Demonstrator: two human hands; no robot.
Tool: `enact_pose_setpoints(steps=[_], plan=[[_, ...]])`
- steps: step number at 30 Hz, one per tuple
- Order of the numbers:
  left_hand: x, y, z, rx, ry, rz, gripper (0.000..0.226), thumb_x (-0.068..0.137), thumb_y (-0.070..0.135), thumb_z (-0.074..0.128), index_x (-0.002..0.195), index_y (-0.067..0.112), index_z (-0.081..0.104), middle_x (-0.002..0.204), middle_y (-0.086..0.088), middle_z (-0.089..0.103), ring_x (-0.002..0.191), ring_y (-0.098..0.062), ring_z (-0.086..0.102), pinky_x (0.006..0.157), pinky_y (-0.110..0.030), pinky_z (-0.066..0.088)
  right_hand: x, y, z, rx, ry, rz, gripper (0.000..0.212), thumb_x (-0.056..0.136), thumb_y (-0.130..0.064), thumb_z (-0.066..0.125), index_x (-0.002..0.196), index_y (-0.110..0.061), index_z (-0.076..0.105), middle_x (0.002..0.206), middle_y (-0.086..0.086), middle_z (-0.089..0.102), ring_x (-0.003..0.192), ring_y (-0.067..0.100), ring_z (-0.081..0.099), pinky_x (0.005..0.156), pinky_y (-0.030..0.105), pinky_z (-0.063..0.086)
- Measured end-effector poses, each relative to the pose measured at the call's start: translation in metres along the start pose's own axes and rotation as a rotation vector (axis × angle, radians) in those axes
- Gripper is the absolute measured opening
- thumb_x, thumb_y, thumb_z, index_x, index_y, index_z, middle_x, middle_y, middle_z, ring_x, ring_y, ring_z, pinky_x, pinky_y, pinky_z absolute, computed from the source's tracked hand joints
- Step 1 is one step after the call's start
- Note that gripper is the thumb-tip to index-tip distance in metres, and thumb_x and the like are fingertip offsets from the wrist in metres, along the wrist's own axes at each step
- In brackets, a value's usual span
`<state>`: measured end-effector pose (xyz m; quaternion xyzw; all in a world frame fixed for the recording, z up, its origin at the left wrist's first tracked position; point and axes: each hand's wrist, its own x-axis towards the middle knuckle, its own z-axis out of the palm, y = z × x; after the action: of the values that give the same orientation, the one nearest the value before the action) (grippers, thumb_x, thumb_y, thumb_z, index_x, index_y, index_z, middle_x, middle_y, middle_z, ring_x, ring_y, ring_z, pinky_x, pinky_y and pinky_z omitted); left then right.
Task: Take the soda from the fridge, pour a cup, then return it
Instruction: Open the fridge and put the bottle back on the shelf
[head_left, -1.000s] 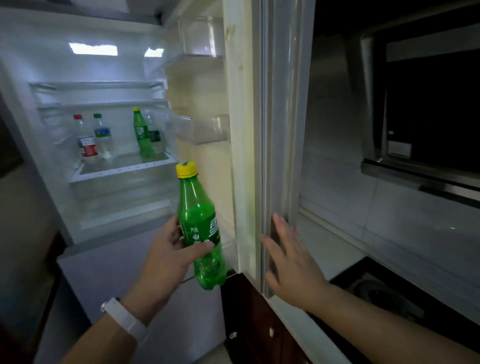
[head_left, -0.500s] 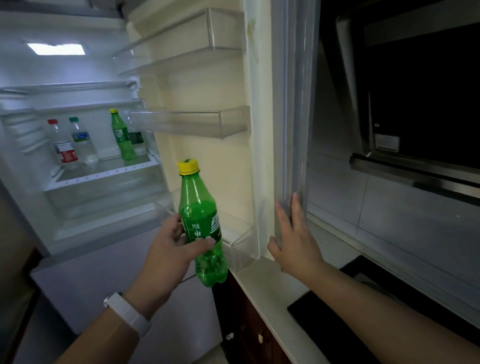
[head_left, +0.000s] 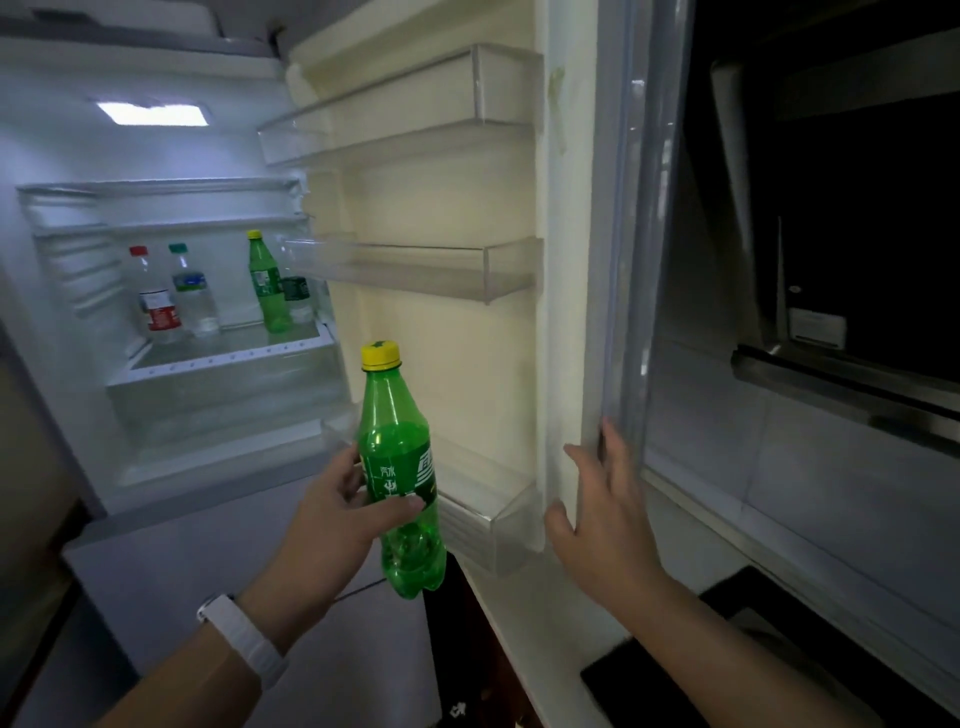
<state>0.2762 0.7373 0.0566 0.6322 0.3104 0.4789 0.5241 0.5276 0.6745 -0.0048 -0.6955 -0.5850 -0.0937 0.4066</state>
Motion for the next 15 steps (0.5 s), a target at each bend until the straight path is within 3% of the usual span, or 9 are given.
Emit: enact_pose_setpoints(steps=[5, 7, 9, 11, 15], plan=[[0.008, 0.004, -0.016, 0.014, 0.08, 0.002, 0.057, 0.068, -0.014, 0.077, 0.116, 0.013, 0.063, 0.107, -0.005, 0.074, 0.097, -0.024, 0.071, 0.071, -0.021, 0.056, 0.003, -0.044, 0.005, 0.21, -0.057, -0.13, 0.036, 0.085, -0.026, 0.053, 0.12, -0.024, 0.056, 0.137, -0.017, 0.034, 0.126, 0.001, 0.034, 0.1, 0.018, 0.029], [0.008, 0.008, -0.025, 0.019, 0.098, 0.004, 0.065, 0.062, -0.005, 0.082, 0.121, 0.014, 0.061, 0.109, -0.004, 0.074, 0.098, -0.022, 0.071, 0.075, -0.022, 0.057, 0.011, -0.064, 0.014, 0.395, -0.207, -0.111, 0.029, 0.087, -0.023, 0.055, 0.116, -0.029, 0.054, 0.125, -0.022, 0.042, 0.116, -0.008, 0.042, 0.093, 0.009, 0.031], [0.009, 0.011, -0.038, 0.022, 0.119, 0.003, 0.065, 0.06, -0.001, 0.081, 0.12, 0.013, 0.061, 0.108, -0.004, 0.074, 0.098, -0.021, 0.071, 0.075, -0.022, 0.057, 0.022, -0.088, 0.024, 0.596, -0.436, 0.01, 0.028, 0.088, -0.022, 0.058, 0.113, -0.033, 0.053, 0.118, -0.019, 0.051, 0.108, -0.004, 0.051, 0.085, 0.011, 0.039], [0.012, 0.013, -0.054, 0.019, 0.145, 0.009, 0.06, 0.065, -0.011, 0.08, 0.117, 0.012, 0.061, 0.106, -0.005, 0.074, 0.095, -0.02, 0.072, 0.07, -0.019, 0.056, 0.034, -0.113, 0.038, 0.696, -0.632, 0.134, 0.027, 0.087, -0.029, 0.06, 0.113, -0.033, 0.053, 0.114, -0.015, 0.057, 0.101, 0.001, 0.057, 0.08, 0.016, 0.046], [0.025, 0.011, -0.087, 0.031, 0.204, 0.032, 0.064, 0.054, 0.001, 0.084, 0.114, 0.013, 0.062, 0.104, -0.007, 0.075, 0.095, -0.023, 0.071, 0.072, -0.023, 0.056, 0.049, -0.15, 0.08, 0.804, -0.85, 0.27, 0.051, 0.069, -0.047, 0.065, 0.116, -0.03, 0.053, 0.107, -0.004, 0.063, 0.096, 0.012, 0.064, 0.091, 0.04, 0.053]])
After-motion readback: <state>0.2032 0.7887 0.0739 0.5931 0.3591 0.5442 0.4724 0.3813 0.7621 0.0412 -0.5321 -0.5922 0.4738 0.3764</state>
